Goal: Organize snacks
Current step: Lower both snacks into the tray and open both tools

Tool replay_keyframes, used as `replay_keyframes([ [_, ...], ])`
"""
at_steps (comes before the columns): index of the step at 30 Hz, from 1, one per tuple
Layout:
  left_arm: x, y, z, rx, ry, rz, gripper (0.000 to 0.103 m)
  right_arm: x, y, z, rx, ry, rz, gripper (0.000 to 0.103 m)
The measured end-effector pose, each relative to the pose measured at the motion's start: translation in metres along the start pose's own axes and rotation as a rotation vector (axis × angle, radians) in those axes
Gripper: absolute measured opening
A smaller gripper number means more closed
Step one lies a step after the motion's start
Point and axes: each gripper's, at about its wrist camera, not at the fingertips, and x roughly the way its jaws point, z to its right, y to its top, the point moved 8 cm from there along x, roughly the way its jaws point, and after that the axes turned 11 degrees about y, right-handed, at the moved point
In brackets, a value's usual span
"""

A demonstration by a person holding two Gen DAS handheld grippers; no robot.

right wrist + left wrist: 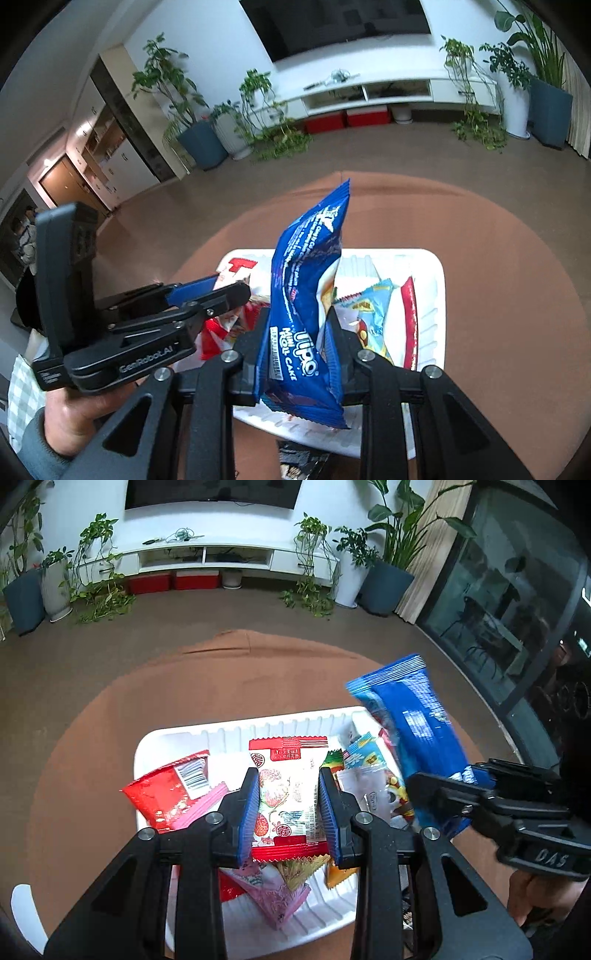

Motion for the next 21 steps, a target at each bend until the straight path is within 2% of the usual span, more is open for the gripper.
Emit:
replay_keyframes([
  [9,0.049,-0.015,0.013,0.044,0.052,-0.044,0.029,0.030,-0.014,0.024,0.010,-0.062,-0.055,0.029],
  [13,0.067,-0.020,0.021,0.065,0.081,-0.049,0.031,0.035,-0.018,0.027,0.008,-0.065,-0.067,0.030],
  [18,0.080,-0.031,0.031,0.066,0.082,-0.047,0.032,0.036,-0.018,0.031,0.010,-0.064,-0.066,0.031],
  [19,0.082,-0.033,0.032,0.065,0.083,-0.048,0.033,0.035,-0.018,0.030,0.009,-0.063,-0.067,0.033],
  [21,0.082,-0.034,0.034,0.062,0.090,-0.044,0.042,0.035,-0.019,0.028,0.003,-0.061,-0.070,0.038],
])
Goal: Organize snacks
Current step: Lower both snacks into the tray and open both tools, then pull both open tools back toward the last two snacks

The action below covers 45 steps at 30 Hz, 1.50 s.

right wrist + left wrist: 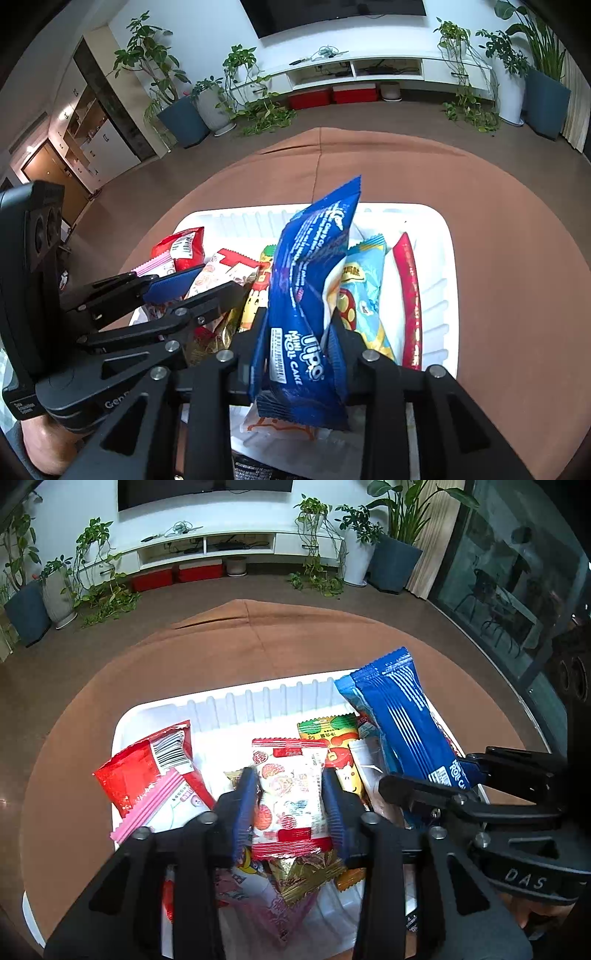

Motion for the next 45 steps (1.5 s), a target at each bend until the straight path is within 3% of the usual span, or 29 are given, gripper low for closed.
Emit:
replay_keyframes([
  [2,-0.006,-0.006,-0.008,-0.011,0.010,0.003,0.049,-0.002,0.000,0.000,0.002,-0.002,0.005,0.040],
  [12,-0.038,-0.004,-0.023,-0.036,0.050,0.056,0.068,-0.028,0.001,-0.008,-0.028,-0.015,0.068,0.059],
  [19,-0.089,-0.017,-0.034,-0.048,0.126,0.138,0.102,-0.068,0.000,-0.019,-0.021,-0.004,0.178,0.077],
  [26,-0.144,-0.030,-0.030,-0.037,0.220,0.196,0.103,-0.120,-0.018,-0.048,-0.093,-0.011,0.305,0.093],
  [34,-0.203,-0.066,-0.033,-0.073,0.334,0.213,0.103,-0.151,-0.048,-0.078,-0.155,0.026,0.343,0.100],
  [39,-0.224,-0.098,-0.037,-0.094,0.360,0.213,0.103,-0.166,-0.075,-0.075,-0.079,0.053,0.356,0.103],
  [45,-0.220,-0.143,-0.042,-0.163,0.312,0.152,0.103,-0.176,-0.105,-0.073,-0.123,-0.041,0.377,0.103],
])
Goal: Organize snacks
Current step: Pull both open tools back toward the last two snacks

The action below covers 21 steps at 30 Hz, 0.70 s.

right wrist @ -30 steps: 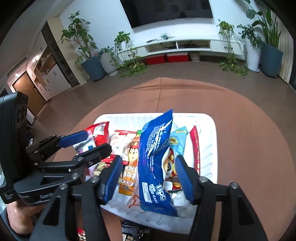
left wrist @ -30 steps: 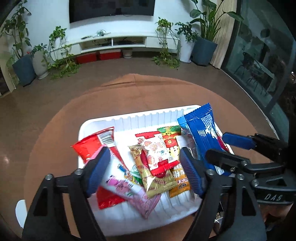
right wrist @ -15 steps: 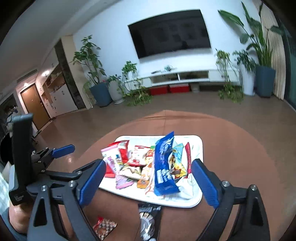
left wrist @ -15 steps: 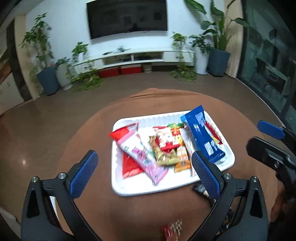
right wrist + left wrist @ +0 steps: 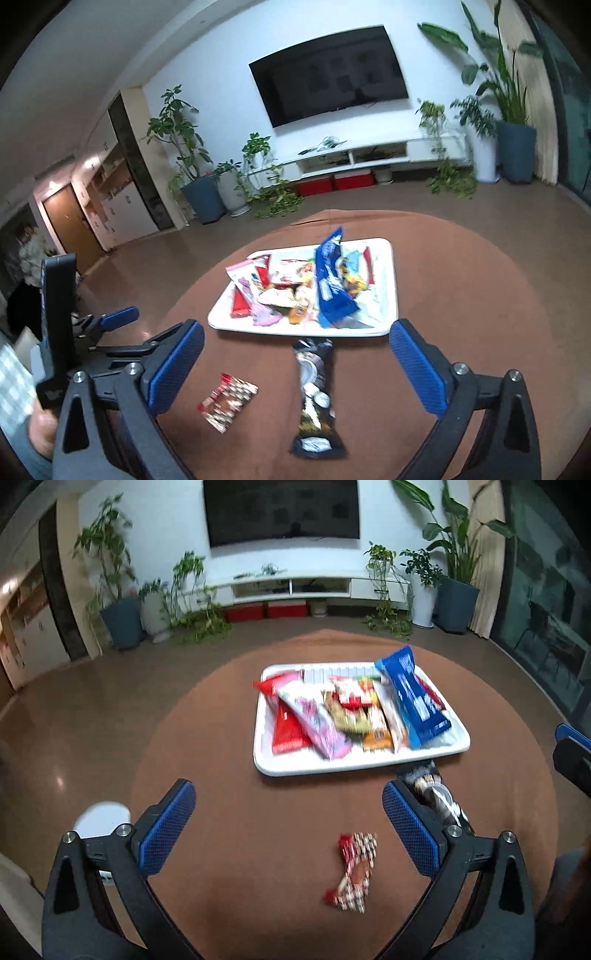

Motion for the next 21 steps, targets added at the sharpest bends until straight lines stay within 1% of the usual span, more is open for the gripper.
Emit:
replay_keyframes([
  [1,0.001,-0.007,-0.002,-0.020,-0.012,-0.016,0.103,-0.001,-0.004,-0.002,-0.021,-0.010,-0.002,0.103],
  [3,0.001,-0.018,-0.006,-0.040,-0.009,-0.038,0.103,-0.003,-0.010,-0.005,-0.056,-0.030,-0.011,0.103],
  [7,-0.001,-0.030,-0.012,-0.040,0.017,-0.045,0.103,-0.001,-0.020,-0.006,-0.045,-0.020,-0.037,0.103],
  [9,-0.003,-0.033,-0.014,-0.021,0.039,-0.035,0.103,0.000,-0.023,-0.006,-0.042,-0.024,-0.047,0.103],
  [12,-0.005,-0.033,-0.015,-0.007,0.049,-0.032,0.103,0.004,-0.028,-0.009,-0.046,-0.033,-0.068,0.103],
  [18,-0.003,-0.036,-0.019,0.007,0.090,-0.058,0.103,0.006,-0.034,-0.017,-0.068,-0.035,-0.093,0.103],
  [21,-0.001,-0.038,-0.019,0.011,0.096,-0.063,0.103,0.010,-0.037,-0.017,-0.063,-0.029,-0.110,0.103],
])
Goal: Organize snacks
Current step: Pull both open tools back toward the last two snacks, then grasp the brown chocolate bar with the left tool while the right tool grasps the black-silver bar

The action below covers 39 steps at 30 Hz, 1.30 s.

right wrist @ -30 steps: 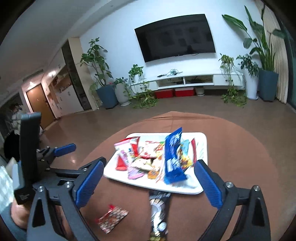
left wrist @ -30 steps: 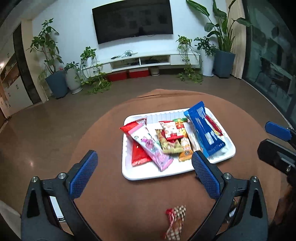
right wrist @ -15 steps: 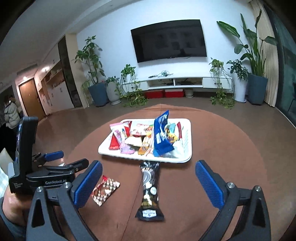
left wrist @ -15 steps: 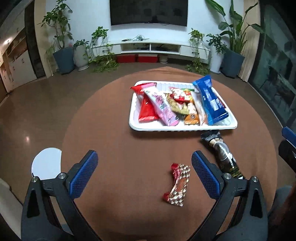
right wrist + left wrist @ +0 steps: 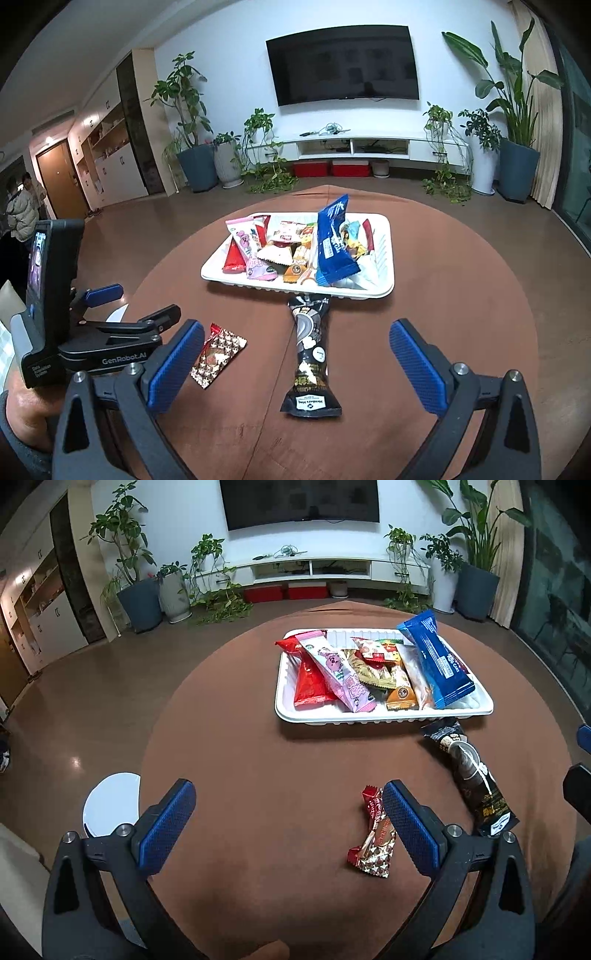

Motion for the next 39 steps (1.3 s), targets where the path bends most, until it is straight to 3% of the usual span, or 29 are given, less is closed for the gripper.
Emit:
replay_keyframes([
  [3,0.004,-0.002,0.001,0.012,0.014,-0.009,0.103,0.005,-0.004,0.000,0.009,-0.003,-0.022,0.103],
  [9,0.016,-0.016,0.015,0.046,-0.065,-0.059,0.103,0.018,-0.015,0.007,0.016,-0.034,-0.091,0.102],
  [15,0.043,-0.036,0.033,0.139,-0.068,-0.166,0.103,0.042,-0.034,0.020,0.061,-0.046,-0.208,0.090],
  [22,0.056,-0.034,0.051,0.173,-0.114,-0.166,0.101,0.058,-0.041,0.026,0.077,-0.043,-0.249,0.085],
  [26,0.065,-0.039,0.062,0.174,-0.185,-0.200,0.064,0.070,-0.041,0.025,0.073,-0.025,-0.286,0.079],
  [33,0.073,-0.036,0.067,0.170,-0.211,-0.203,0.054,0.090,-0.047,0.028,0.080,-0.026,-0.358,0.063],
  [35,0.075,-0.034,0.066,0.172,-0.213,-0.205,0.047,0.092,-0.050,0.029,0.089,-0.029,-0.369,0.063],
  [39,0.076,-0.029,0.064,0.181,-0.219,-0.212,0.045,0.093,-0.054,0.031,0.094,-0.032,-0.382,0.061],
])
